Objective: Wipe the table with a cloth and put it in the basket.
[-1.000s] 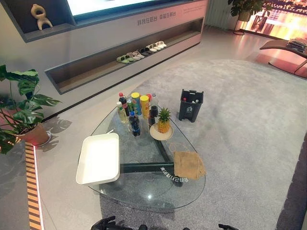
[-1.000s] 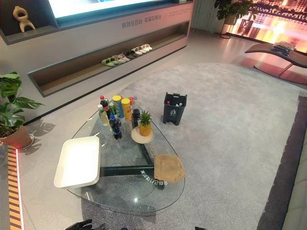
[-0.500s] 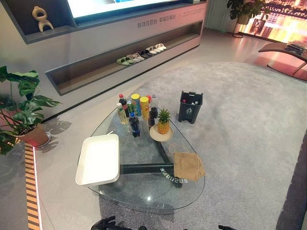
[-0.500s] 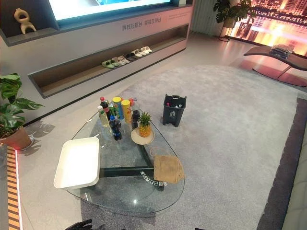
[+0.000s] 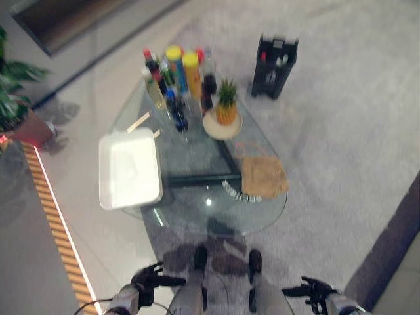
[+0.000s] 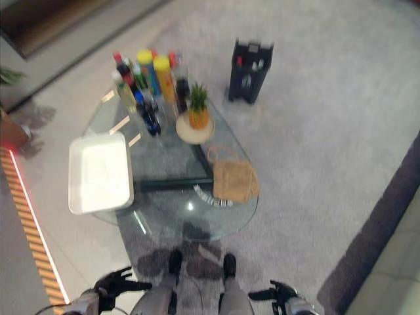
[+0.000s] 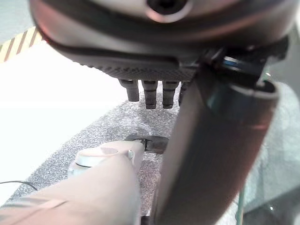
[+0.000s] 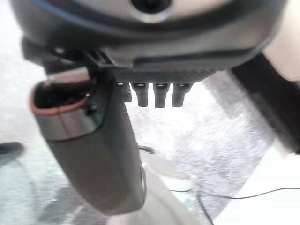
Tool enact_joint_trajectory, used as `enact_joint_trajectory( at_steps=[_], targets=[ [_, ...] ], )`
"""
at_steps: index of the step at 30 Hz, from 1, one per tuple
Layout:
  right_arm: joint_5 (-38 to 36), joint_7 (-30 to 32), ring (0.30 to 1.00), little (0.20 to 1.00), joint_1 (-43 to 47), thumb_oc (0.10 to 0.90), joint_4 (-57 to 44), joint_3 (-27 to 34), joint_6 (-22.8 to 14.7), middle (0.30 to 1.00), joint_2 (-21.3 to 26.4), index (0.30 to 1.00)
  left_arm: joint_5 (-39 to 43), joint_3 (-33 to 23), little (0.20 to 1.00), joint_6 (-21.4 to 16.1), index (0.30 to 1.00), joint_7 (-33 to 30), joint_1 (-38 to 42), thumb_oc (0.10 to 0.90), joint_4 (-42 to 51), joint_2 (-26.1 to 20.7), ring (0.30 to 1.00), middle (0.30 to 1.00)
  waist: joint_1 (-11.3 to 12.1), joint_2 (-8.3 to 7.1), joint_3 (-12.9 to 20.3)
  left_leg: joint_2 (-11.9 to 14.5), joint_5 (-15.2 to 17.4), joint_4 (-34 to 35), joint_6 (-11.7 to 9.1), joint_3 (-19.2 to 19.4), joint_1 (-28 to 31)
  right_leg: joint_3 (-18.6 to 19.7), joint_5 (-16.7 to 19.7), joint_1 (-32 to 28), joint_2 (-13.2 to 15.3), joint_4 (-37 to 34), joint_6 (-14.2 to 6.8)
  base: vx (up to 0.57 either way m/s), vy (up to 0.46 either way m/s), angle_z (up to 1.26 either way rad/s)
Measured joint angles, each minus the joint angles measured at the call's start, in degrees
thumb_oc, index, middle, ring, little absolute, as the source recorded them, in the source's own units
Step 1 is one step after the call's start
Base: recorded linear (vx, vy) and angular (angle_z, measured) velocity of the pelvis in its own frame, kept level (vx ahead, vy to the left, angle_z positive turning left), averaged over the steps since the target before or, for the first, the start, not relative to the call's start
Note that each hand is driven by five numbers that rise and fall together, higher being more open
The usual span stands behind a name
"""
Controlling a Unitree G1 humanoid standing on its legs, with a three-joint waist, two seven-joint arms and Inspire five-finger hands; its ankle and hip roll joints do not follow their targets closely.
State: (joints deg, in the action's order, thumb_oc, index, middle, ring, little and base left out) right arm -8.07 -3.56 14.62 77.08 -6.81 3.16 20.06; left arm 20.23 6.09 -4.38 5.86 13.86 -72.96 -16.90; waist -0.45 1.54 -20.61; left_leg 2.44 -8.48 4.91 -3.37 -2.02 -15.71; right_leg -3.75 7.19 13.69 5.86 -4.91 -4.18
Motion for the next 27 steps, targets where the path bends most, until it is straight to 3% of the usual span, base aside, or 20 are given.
enact_joint_trajectory(
  at_steps=[3, 8, 13, 20, 27],
  targets=[
    [-1.2, 0.0, 0.9, 0.9, 3.1, 0.8, -0.1, -0.9, 0.2, 0.9, 0.0, 0.9, 3.9, 0.2, 0.9, -0.1, 0.9, 0.0, 3.7, 0.8, 1.1, -0.7, 0.9, 0.9, 0.0, 0.08, -5.1, 0.0, -0.9, 0.0, -0.1, 0.0, -2.8, 0.0, 0.8, 2.8, 0.0, 0.0, -0.1, -0.18, -0.021, -0.02],
    [-3.4, 1.0, 0.9, 0.9, 6.3, 0.8, -1.8, -2.3, 0.6, 0.9, 0.8, 0.9, 7.3, 2.7, 0.9, -1.4, 0.9, 0.0, 8.5, 0.8, 2.4, -1.9, 0.9, 0.9, 0.2, 0.04, -9.4, 0.0, -2.1, -0.5, -0.5, 0.1, -6.8, 0.0, 1.2, 7.3, 0.0, 1.7, -0.6, -0.12, -0.022, 0.0],
    [-4.9, 1.5, 0.9, 0.9, 8.0, 0.8, -2.3, -2.3, 0.5, 0.9, 2.0, 0.9, 8.3, 4.6, 0.9, -1.8, 0.9, -0.1, 10.2, 0.8, 4.6, -2.4, 0.9, 0.9, 0.3, 0.02, -9.5, -0.6, -1.1, -5.9, -1.0, -0.1, -12.2, -0.1, -3.4, 14.8, 0.7, 11.9, -0.4, -0.03, -0.028, 0.07],
    [-4.9, 1.5, 0.9, 0.9, 9.9, 0.8, -2.7, -2.3, -0.1, 0.9, 2.1, 0.9, 8.4, 4.3, 0.9, -1.8, 0.9, -0.7, 10.6, 0.8, 5.3, -4.2, 0.9, 0.9, 0.5, -0.81, -9.9, -1.2, 5.9, -23.1, -0.6, -0.3, -24.8, 2.3, -12.2, 29.6, 1.1, 32.8, 1.4, 0.04, -0.046, 0.01],
    [-4.9, 2.3, 0.9, 0.9, 9.9, 0.8, -3.7, -2.3, -0.7, 0.9, 2.1, 0.9, 10.3, 2.2, 0.9, -1.4, 0.9, -1.5, 10.7, 0.8, 7.3, -4.4, 0.9, 0.9, 0.2, -1.75, -10.3, 0.6, 8.8, -31.7, -1.3, -1.3, -32.3, 2.0, -13.9, 36.4, -0.8, 39.9, 2.3, 0.05, -0.042, -0.07]
  ],
)
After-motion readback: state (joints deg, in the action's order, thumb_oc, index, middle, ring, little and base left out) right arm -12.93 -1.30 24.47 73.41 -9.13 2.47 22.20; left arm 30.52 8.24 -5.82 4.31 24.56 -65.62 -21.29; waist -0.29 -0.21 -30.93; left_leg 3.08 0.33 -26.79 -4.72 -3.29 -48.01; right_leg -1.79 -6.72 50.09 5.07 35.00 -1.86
